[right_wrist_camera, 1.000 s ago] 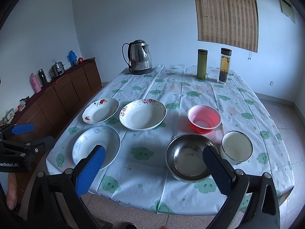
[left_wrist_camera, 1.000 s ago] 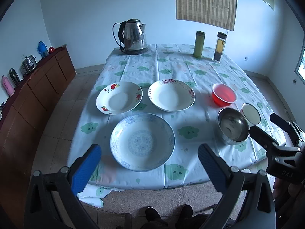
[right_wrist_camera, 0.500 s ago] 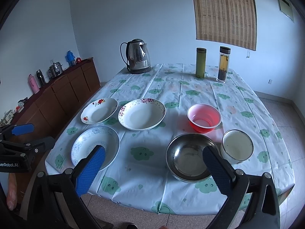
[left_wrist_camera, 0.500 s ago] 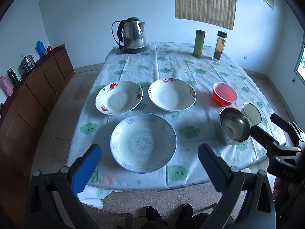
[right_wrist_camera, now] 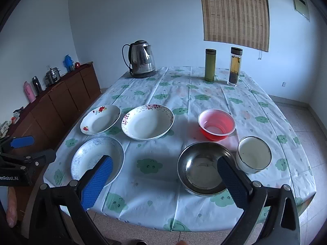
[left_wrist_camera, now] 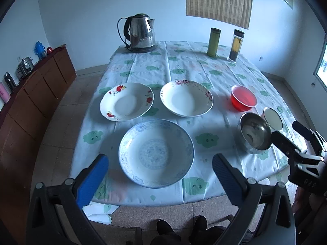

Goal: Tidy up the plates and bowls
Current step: 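Reach both grippers to the pink-floral bowl and grip its rim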

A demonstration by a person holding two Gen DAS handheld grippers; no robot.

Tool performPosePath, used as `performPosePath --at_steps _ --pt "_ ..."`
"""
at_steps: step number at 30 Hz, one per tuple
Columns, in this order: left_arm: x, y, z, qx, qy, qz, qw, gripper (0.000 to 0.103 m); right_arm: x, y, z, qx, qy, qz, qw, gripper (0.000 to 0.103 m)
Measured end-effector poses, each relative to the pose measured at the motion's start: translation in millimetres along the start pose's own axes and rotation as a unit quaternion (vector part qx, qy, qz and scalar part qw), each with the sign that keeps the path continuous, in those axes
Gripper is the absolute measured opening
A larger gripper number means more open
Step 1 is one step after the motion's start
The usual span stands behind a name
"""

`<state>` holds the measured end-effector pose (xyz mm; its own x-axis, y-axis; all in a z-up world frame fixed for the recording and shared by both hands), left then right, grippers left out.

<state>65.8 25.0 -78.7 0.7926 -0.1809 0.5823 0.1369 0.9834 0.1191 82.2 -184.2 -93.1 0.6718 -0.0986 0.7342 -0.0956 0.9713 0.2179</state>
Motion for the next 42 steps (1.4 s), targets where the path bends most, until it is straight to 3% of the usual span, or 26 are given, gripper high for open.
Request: performPosePath --at_steps 13,24,30,32,34,42 --pt "-7 21 -18 -0.028 0.01 -0.012 0.9995 0.103 -7 19 -8 -0.016 0.007 -0.015 1.0 0.103" --pt "-12 32 -47 -0.057 0.032 -0.014 0.9978 0.101 -22 23 -33 -0.027 0.067 -0.036 0.997 0.102" --pt "7 31 -72 -0.058 0.042 -0.006 0.9974 0.095 -10 20 -70 -0.001 0.096 -0.038 0.995 0.101" --pt "16 29 -79 -0.057 0.045 -0.005 0.9973 0.085 -4 22 -85 0.011 0.108 -0.039 0.993 0.091" --pt "25 26 -86 -0.06 0.048 -0.004 0.997 0.084 4 21 -102 0.012 0.118 -0.037 0.992 0.079" --pt "63 15 -130 -0.065 0.075 0.011 0.995 0.081 39 18 -159 0.026 0.145 -0.039 0.988 0.079"
Point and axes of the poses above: each gripper's, at about its wrist camera, not at the fingertips, and z roughly against the way its jaws point, y to its left, x to its top, the point moved 8 cm from there along -z, roughly the way its jaws point, and after that the axes turned 11 degrees about -z, right-handed, at the moved point
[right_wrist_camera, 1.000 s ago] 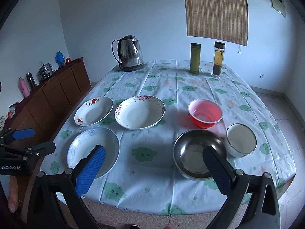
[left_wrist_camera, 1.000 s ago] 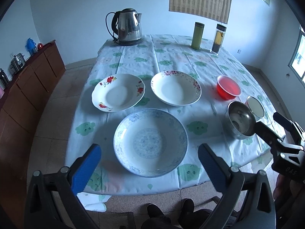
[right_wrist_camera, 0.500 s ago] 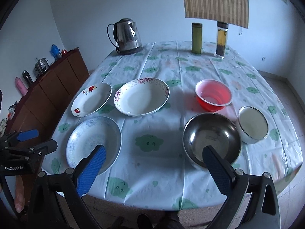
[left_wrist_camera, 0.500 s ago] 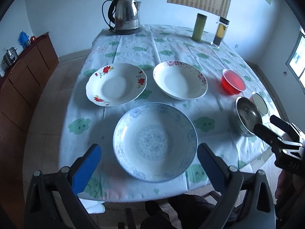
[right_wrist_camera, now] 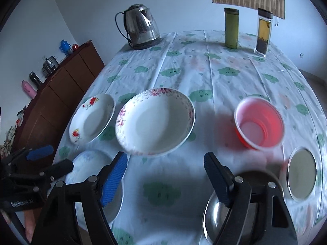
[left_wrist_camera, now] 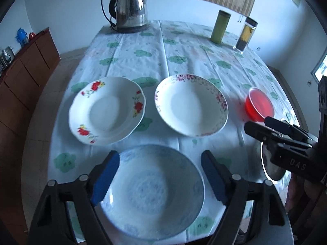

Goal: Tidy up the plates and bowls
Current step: 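Reach both grippers to the pink-floral bowl and grip its rim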

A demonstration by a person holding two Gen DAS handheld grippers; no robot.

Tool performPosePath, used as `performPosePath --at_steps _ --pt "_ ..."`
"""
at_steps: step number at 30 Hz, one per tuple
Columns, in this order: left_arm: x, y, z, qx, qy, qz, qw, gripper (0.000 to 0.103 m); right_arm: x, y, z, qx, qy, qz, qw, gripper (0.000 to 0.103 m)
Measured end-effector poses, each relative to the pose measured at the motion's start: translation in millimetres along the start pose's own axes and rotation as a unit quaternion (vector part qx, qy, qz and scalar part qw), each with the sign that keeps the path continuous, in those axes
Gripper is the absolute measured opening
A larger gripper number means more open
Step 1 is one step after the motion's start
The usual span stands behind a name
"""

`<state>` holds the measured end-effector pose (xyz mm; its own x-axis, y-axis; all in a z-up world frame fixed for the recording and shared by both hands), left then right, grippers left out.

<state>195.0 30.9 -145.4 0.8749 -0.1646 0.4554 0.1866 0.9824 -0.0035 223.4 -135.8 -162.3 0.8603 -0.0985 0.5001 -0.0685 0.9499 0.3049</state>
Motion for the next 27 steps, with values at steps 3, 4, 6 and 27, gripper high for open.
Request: performPosePath --at_steps 3,4,6,27 --pt "12 -3 -19 0.0 0.014 0.004 0.9999 0.081 19 0 -18 -0.005 0.009 0.004 1.0 0.079" --pt "14 -4 -27 -0.002 0.023 0.006 0.9997 0.078 25 0 -24 -0.01 0.011 0.005 1.0 0.079" --pt "20 -7 -41 -0.006 0.037 0.009 0.9992 0.074 36 -1 -37 -0.011 0.021 0.004 1.0 0.079" --pt "25 -7 -121 -0.049 0.139 0.07 0.9865 0.042 70 -28 -136 -0.038 0.115 -0.017 0.993 0.066"
Point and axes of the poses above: each gripper's, at about its wrist camera, not at the fingertips, and z roughly against the way its jaws point, y to its left, x to its top, the point moved 8 cm from there along -z, roughly the way its jaws point, and after that the axes turned 11 degrees about -z, right-handed, at the moved point
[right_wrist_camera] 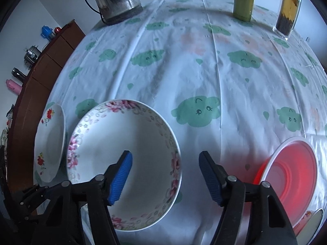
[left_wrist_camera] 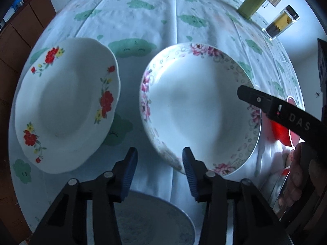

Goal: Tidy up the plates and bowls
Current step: 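Reach both grippers to the pink-floral bowl and grip its rim, then lift the pink-floral bowl and carry it over the blue-patterned bowl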

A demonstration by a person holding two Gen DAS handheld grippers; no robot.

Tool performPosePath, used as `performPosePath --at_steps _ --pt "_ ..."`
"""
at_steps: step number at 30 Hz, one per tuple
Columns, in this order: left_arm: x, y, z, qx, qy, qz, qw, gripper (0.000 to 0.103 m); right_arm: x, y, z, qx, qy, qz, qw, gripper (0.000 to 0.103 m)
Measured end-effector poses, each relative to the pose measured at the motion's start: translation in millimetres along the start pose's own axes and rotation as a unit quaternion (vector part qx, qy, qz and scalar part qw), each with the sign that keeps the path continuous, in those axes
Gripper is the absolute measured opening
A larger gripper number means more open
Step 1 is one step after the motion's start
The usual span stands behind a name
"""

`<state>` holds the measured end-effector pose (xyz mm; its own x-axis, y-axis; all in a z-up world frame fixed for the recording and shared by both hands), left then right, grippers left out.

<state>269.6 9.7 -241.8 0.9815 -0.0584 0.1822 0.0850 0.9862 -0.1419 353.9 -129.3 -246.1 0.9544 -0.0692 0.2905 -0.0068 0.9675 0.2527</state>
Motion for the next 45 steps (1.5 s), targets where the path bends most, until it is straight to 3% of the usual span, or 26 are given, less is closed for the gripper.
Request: performPosePath --at_steps 4,11,30,45 --pt "5 -3 -5 0.0 0.003 0.0 1.0 0.041 -1 -2 -11 0.0 0.018 0.002 1.0 0.051" --pt "10 -3 -11 -0.001 0.004 0.007 1.0 0.036 2 -2 -21 -0.001 0.03 0.007 1.0 0.043" --pt "21 -4 -15 0.004 0.002 0.021 0.9998 0.033 10 0 -26 -0.001 0.034 0.015 0.999 0.04" --pt "24 -4 -14 0.015 -0.001 0.02 0.9997 0.032 9 6 -26 0.013 0.037 0.021 0.999 0.029"
Point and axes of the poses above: each gripper's, at about its wrist camera, not at the fingertips, and z roughly against the way its jaws point, y to its left, x to its top, the point moved 8 cm from there along -z, roughly the way its jaws point, and after that the axes turned 11 degrees about -z, right-handed, at the moved point
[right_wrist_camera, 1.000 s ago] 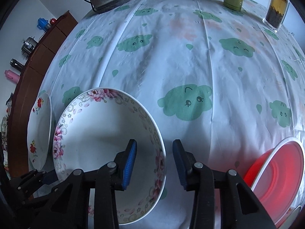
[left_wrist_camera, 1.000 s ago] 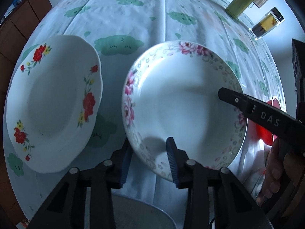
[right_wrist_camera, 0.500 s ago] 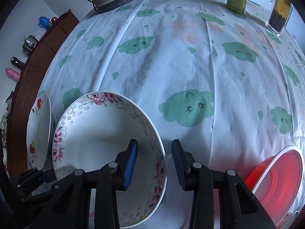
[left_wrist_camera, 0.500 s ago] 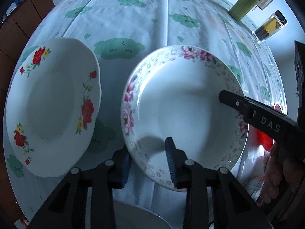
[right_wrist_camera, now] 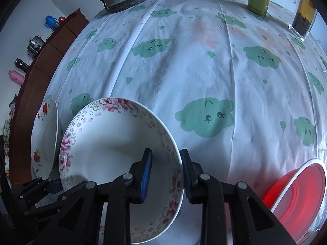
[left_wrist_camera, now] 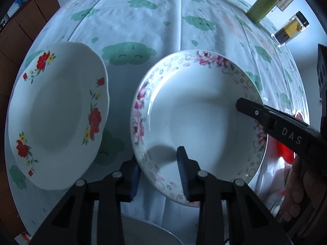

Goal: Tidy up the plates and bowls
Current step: 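Lift the pink-floral bowl and carry it over the blue-patterned bowl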

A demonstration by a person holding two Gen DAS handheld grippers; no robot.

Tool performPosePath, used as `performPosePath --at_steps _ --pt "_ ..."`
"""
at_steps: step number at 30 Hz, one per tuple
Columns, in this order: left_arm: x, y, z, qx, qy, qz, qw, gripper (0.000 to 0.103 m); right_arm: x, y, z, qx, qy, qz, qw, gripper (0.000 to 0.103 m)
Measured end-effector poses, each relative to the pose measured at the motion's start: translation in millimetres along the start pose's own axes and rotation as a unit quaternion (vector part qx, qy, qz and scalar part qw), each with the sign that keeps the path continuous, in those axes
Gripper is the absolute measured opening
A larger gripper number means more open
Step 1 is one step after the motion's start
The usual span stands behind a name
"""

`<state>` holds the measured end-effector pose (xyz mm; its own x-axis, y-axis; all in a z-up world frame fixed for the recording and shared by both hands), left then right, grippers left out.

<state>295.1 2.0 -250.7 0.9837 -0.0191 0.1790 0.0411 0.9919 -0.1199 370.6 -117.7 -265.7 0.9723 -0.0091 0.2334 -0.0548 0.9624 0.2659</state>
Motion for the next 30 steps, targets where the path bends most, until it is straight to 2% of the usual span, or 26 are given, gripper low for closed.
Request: performPosePath --at_steps 8,30 --pt "4 6 5 0.009 -0.013 0.005 0.9999 0.026 -2 -6 6 0.005 0.001 -0.012 1.0 0.02" --pt "3 4 19 0.016 -0.027 -0.01 0.9995 0.026 -10 -9 24 0.017 0.001 -0.013 1.0 0.013"
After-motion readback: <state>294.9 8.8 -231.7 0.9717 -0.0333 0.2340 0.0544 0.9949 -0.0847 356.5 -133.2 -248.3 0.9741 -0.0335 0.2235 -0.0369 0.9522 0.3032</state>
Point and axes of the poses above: each gripper's, at about its wrist camera, not at the fingertips, and z roughly against the way its jaws point, y to its left, x to its top, the point moved 8 cm from there along -z, roughly the way its jaws point, and after that the axes turned 11 degrees about -z, right-handed, at the moved point
